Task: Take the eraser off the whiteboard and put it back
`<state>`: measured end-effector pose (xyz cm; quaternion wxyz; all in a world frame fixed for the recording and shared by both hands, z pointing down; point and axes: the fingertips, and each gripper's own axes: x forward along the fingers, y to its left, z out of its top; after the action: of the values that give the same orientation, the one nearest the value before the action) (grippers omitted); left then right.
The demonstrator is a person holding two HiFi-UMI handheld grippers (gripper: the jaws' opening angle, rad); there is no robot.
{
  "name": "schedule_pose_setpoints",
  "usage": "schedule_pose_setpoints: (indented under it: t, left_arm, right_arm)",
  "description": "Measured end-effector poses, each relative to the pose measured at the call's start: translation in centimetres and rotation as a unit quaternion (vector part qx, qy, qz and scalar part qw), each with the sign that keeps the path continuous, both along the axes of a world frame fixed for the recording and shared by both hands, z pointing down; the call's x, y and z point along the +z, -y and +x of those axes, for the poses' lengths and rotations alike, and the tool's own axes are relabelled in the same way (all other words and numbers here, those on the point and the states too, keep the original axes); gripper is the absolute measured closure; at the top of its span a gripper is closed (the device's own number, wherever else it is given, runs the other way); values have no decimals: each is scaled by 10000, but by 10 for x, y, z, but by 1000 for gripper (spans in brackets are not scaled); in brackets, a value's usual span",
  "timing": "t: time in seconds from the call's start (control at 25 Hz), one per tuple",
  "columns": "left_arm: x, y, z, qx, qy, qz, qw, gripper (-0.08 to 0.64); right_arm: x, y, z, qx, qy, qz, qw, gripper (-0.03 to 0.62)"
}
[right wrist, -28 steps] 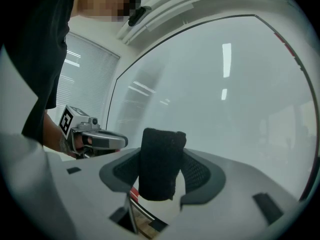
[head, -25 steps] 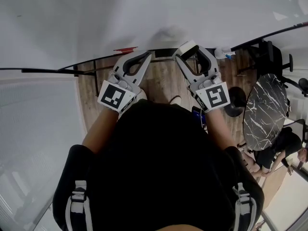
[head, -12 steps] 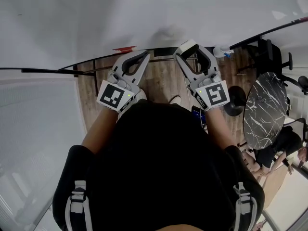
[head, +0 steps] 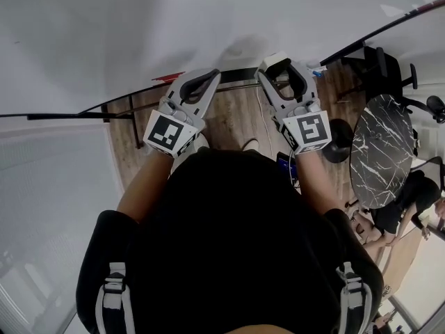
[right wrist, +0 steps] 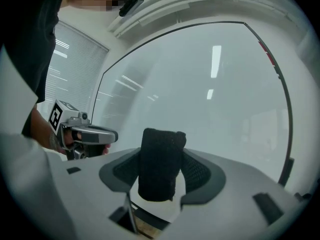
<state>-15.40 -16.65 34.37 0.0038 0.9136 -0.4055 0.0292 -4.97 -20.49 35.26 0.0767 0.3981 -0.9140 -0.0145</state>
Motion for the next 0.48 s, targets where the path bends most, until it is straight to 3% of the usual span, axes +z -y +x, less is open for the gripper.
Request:
schedule_pose_setpoints:
  t: [0.24,0.48]
  left_arm:
    - [0,8,15,210,-182,52,9996,557]
    - [-1,32,83,419,-10,169,9990,557]
  right_arm:
    - [1,6,15,333,-61,94,9994,351]
    - [3,33,81,551,-65,152,9983,351]
